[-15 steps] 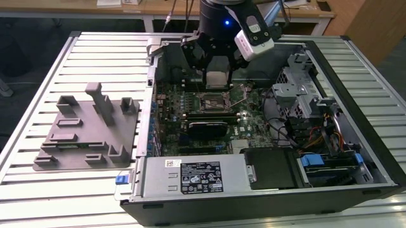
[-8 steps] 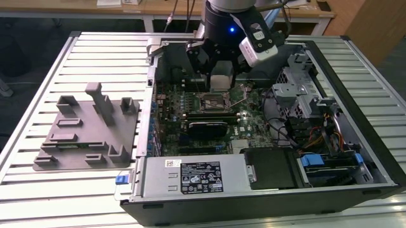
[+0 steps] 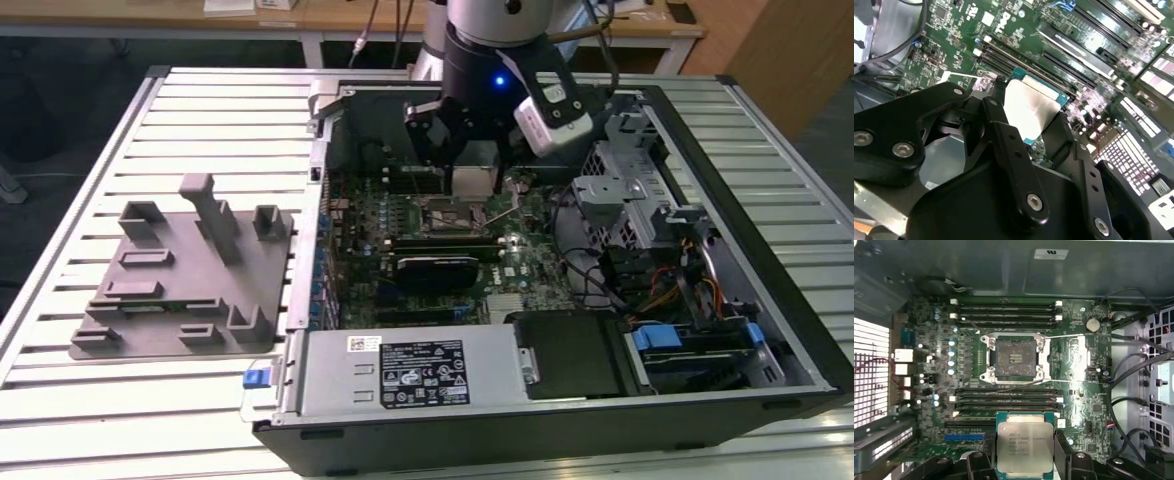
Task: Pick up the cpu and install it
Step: 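Pick up the cpu and move it towards the insertion slot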
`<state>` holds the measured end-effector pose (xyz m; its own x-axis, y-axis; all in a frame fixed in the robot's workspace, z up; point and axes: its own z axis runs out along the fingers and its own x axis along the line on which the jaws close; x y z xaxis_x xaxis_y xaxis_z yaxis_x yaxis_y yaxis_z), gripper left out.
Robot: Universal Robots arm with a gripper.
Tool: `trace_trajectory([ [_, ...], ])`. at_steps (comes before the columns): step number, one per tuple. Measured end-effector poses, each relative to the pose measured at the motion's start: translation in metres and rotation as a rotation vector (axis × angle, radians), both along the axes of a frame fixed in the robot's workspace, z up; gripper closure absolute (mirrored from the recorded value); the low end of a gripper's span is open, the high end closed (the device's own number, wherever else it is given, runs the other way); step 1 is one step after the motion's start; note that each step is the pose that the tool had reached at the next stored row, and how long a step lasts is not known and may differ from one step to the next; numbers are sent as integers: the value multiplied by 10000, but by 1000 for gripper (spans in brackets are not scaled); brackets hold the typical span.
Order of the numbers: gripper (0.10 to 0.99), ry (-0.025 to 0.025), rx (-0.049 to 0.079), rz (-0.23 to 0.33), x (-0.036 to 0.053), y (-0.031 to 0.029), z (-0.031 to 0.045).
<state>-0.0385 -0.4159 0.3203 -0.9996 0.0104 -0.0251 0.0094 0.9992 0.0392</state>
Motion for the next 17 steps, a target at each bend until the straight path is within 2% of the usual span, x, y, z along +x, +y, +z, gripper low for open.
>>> trace_trajectory([
  [8, 545, 3, 0, 1, 112, 5, -146],
  [17, 545, 11, 0, -1, 165, 39, -309],
])
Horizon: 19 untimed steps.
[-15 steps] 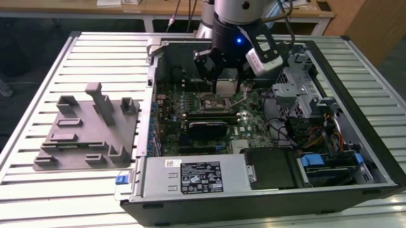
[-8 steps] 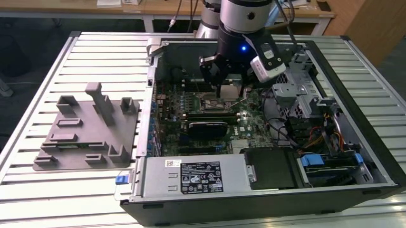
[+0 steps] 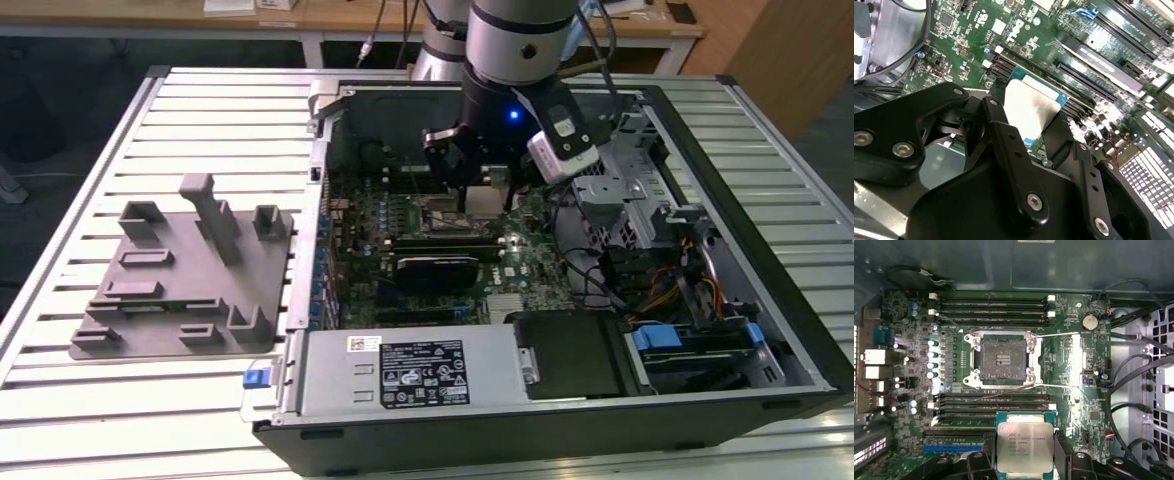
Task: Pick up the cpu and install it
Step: 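Pick up the cpu and move it towards the insertion slot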
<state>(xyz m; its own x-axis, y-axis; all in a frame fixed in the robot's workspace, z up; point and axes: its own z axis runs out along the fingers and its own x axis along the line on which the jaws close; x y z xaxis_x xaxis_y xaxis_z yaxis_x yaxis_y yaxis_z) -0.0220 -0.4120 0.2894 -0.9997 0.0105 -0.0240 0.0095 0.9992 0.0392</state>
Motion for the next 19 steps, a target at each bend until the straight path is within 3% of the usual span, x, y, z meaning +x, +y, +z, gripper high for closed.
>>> trace_trajectory([
  [9, 545, 0, -1, 1, 6, 101, -161],
  [19, 545, 0, -2, 1, -1, 303, -260],
])
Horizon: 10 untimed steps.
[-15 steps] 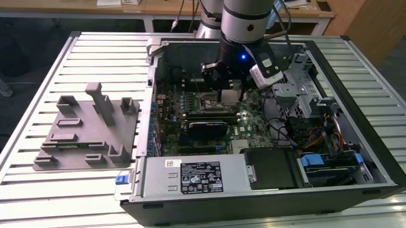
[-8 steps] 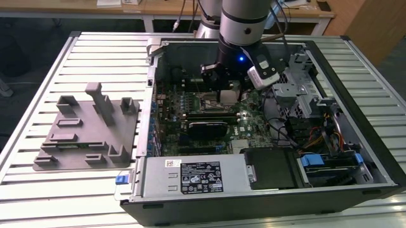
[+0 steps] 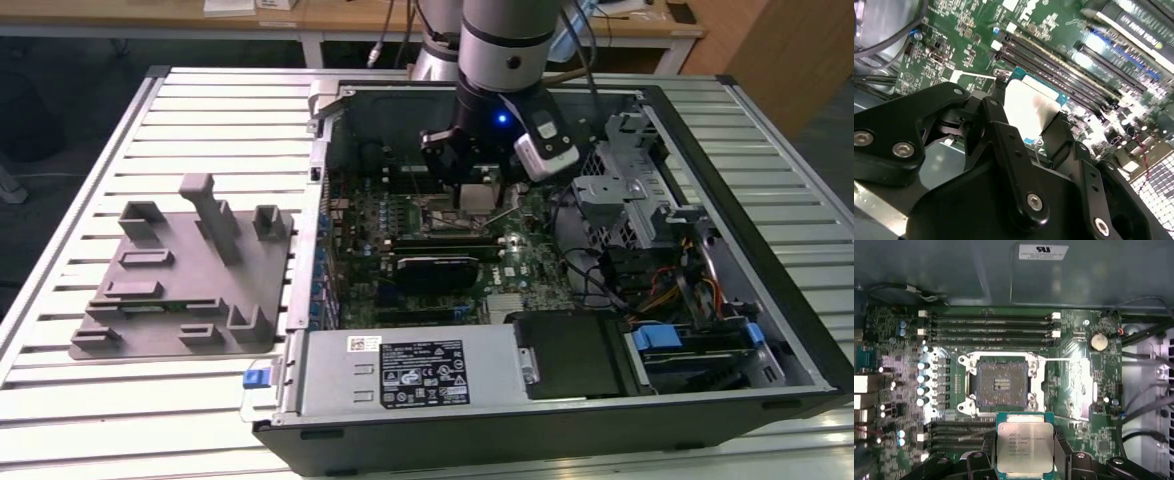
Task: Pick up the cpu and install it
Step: 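Pick up the cpu and move it towards the insertion slot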
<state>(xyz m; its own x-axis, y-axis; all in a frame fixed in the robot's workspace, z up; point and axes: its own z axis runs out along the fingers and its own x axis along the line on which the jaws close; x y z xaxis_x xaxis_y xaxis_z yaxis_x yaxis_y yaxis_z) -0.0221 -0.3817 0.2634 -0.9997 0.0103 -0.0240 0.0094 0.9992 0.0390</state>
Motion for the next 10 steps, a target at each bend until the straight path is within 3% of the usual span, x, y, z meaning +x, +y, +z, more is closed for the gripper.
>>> trace_trajectory([
  [10, 545, -1, -46, 0, -84, 129, -77],
])
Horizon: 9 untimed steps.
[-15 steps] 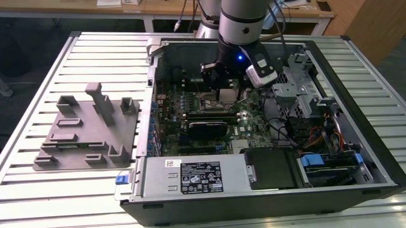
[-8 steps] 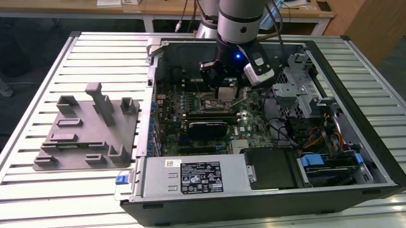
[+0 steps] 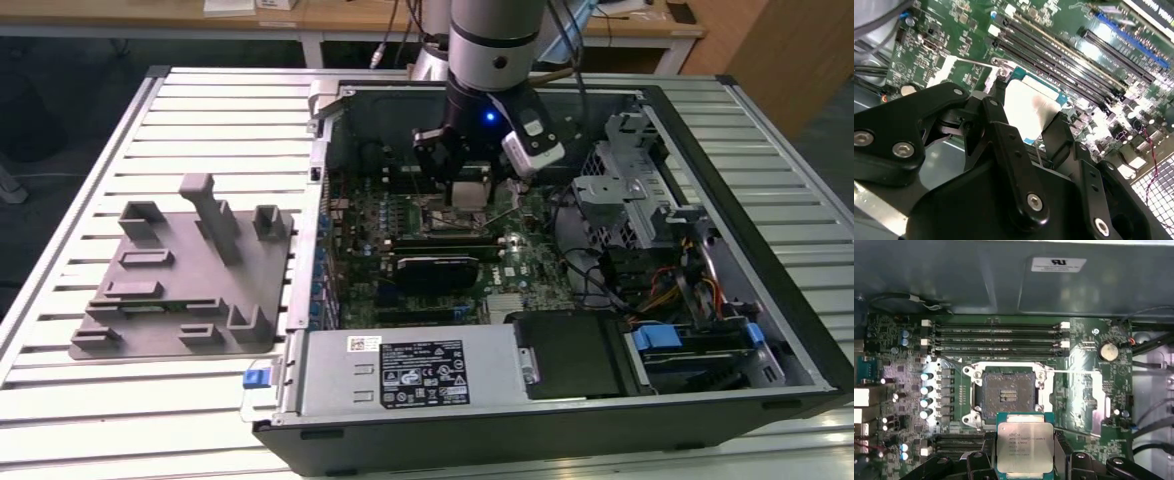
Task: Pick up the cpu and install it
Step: 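Pick up the cpu and move it towards the insertion slot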
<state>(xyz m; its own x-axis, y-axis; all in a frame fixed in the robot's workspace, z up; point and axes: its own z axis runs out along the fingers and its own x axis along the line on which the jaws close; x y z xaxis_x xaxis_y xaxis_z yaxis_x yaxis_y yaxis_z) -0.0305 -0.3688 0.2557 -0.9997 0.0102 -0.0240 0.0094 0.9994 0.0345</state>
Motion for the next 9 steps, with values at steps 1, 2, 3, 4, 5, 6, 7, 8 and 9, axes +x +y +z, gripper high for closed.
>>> trace_trajectory([
  [1, 545, 0, -5, -1, -12, 11, -7],
  [2, 545, 0, -11, -2, -23, 22, -13],
  [3, 545, 0, -15, 0, -34, 33, -20],
  [4, 545, 0, -18, 1, -46, 44, -26],
  [5, 545, 0, -21, 1, -57, 56, -33],
  [6, 545, 0, -21, 1, -67, 68, -39],
  [7, 545, 0, -21, 0, -76, 83, -46],
  [8, 545, 0, -20, -1, -82, 97, -52],
  [9, 545, 0, -20, -1, -86, 112, -59],
])
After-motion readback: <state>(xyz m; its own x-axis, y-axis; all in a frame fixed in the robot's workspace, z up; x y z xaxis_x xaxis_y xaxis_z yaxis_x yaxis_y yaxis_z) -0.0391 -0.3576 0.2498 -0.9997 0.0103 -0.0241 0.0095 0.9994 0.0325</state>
